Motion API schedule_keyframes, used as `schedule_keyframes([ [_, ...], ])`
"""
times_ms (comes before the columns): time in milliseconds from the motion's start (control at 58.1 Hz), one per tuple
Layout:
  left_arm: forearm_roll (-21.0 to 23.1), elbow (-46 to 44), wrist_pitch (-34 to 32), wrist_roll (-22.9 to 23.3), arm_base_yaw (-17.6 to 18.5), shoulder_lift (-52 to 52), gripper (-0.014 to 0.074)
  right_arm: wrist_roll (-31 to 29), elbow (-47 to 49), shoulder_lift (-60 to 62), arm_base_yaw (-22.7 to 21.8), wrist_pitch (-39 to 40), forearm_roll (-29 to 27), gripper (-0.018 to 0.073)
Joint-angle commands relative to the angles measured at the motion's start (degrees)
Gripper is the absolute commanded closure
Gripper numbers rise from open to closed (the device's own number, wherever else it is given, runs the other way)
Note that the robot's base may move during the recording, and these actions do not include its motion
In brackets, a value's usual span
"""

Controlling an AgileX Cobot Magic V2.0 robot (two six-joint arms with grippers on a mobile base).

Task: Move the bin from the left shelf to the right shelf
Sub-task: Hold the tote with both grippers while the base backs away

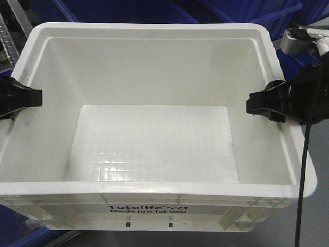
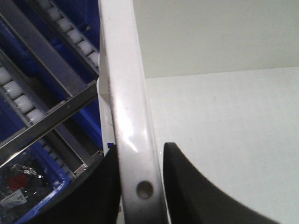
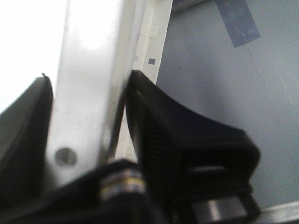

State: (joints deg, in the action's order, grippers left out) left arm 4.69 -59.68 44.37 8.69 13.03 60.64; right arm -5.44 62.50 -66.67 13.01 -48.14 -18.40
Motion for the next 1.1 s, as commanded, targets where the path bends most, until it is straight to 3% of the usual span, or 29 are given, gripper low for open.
schedule_keyframes([
  [0,-1.5,-2.3,-6.5,-2.4,0.1,-1.7,0.0603,-2.6,2.3,2.2,-0.5,5.9,-0.1,0.0564],
  [1084,-1.5,-2.3,-6.5,-2.4,0.1,-1.7,0.0603,-2.6,2.3,2.2,-0.5,5.8,-0.1,0.0564],
])
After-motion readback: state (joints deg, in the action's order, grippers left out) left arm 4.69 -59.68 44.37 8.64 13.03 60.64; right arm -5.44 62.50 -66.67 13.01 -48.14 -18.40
